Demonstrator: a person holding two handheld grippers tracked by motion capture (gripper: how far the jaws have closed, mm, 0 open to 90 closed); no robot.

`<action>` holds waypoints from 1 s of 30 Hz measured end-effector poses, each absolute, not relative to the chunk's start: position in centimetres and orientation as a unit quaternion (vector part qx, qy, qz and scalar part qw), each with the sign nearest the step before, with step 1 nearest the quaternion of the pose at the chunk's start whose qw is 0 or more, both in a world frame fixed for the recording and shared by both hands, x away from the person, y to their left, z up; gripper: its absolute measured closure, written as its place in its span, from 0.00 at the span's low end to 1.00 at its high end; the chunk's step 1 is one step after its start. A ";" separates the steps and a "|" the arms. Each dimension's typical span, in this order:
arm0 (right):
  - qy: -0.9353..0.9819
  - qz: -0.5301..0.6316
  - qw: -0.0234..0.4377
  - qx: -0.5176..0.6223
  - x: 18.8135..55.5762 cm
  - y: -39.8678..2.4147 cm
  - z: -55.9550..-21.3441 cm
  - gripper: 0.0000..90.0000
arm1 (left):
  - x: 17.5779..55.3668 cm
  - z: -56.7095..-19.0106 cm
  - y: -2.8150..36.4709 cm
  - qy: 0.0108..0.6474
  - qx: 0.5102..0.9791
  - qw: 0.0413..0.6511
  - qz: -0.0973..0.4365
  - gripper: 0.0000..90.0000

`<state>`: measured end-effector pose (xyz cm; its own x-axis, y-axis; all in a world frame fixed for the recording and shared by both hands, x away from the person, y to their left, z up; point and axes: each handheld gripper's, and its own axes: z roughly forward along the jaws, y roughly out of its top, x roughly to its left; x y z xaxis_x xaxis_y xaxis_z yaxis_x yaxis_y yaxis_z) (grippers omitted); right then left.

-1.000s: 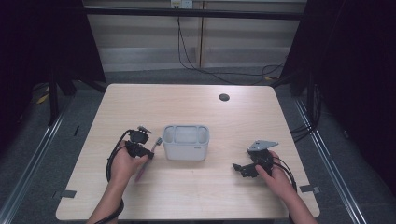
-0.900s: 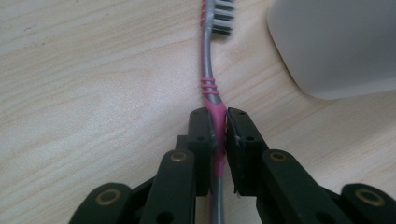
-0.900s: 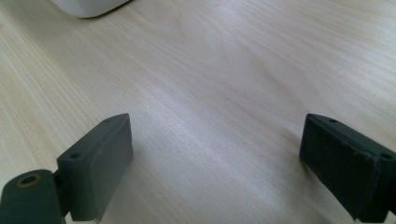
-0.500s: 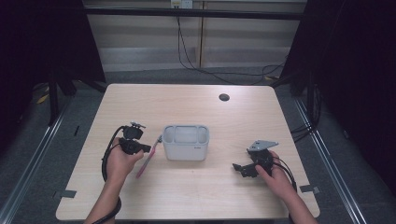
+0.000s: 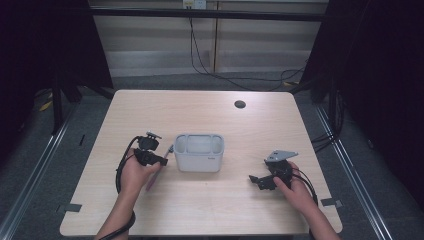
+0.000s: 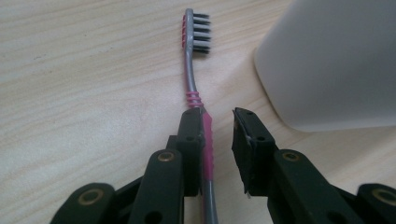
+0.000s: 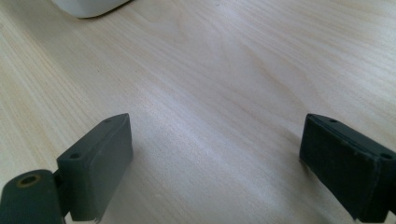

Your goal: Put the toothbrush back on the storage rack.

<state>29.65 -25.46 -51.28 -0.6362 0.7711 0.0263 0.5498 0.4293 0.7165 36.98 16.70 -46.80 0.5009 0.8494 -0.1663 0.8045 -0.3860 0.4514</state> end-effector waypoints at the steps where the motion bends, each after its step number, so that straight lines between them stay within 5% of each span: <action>1: 0.831 0.357 0.155 0.397 29.6 -25.5 -51.3 0.10 | 37.1 -46.9 16.6 0.500 0.830 0.242 0.048 0.81; 11: 0.831 0.357 0.155 0.398 29.6 -25.5 -51.3 0.10 | 37.3 -47.5 15.7 0.498 0.839 0.210 0.060 0.89; 30: 0.831 0.357 0.155 0.397 29.6 -25.5 -51.3 0.10 | 36.9 -46.0 17.8 0.520 0.804 0.281 0.065 0.90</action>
